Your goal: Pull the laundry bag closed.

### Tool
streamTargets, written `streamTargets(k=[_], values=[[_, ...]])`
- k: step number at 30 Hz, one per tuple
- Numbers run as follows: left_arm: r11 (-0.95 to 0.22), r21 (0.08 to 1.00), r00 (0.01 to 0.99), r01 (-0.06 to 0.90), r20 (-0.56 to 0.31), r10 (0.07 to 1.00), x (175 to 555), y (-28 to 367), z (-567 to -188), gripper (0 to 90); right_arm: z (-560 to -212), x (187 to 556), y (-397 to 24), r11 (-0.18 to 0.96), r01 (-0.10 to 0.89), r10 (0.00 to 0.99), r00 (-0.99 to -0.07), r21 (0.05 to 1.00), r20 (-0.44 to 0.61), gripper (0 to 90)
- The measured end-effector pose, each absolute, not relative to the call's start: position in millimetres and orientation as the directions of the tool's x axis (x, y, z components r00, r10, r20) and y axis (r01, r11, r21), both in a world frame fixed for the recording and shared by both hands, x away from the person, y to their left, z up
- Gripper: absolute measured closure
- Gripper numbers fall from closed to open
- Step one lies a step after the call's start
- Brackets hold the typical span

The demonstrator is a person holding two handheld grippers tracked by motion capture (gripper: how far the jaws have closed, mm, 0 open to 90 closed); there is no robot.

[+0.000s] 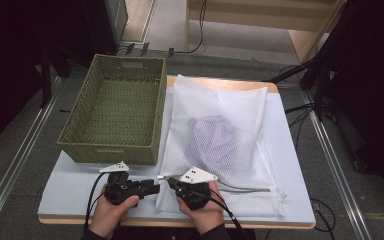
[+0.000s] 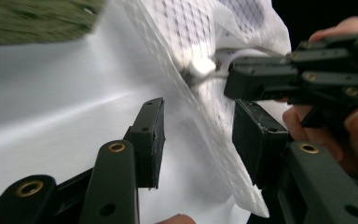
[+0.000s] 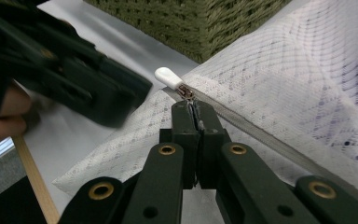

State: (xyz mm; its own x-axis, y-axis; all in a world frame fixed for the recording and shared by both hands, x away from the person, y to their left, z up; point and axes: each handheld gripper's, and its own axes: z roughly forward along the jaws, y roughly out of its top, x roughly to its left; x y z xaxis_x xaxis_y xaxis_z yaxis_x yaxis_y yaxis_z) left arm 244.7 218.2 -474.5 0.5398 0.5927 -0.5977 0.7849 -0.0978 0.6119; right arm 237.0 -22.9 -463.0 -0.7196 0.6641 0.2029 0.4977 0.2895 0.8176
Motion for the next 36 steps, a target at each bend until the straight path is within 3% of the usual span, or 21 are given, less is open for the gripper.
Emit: streamTargets(k=[2,7,9,16,25,28,36], values=[[-0.110,0.623,0.555,0.775,-0.587,0.589,245,214,-475,59.1,-462,236,-25,0.286,0.494,0.664,-0.720,0.821,0.202,90.0],[-0.069,0.652,0.565,0.755,-0.593,0.574,248,212,-475,83.6,-462,237,-29,0.263,0.515,0.652,-0.718,0.816,0.243,89.0],[-0.073,0.677,0.586,0.733,-0.573,0.573,248,212,-473,88.9,-460,238,-31,0.238,0.521,0.659,-0.707,0.820,0.258,85.0],[-0.177,0.762,0.652,0.624,-0.382,0.655,237,199,-464,89.9,-448,240,-29,0.195,0.498,0.673,-0.695,0.845,0.254,75.4],[-0.235,0.783,0.671,0.576,-0.288,0.684,231,190,-461,89.9,-439,247,-7,0.193,0.487,0.686,-0.688,0.852,0.238,64.1],[-0.245,0.786,0.675,0.567,-0.274,0.685,230,189,-461,89.9,-439,248,1,0.207,0.491,0.690,-0.687,0.846,0.230,63.6],[-0.238,0.786,0.668,0.571,-0.277,0.691,230,193,-460,89.9,-443,247,-9,0.194,0.521,0.694,-0.672,0.831,0.259,74.1]])
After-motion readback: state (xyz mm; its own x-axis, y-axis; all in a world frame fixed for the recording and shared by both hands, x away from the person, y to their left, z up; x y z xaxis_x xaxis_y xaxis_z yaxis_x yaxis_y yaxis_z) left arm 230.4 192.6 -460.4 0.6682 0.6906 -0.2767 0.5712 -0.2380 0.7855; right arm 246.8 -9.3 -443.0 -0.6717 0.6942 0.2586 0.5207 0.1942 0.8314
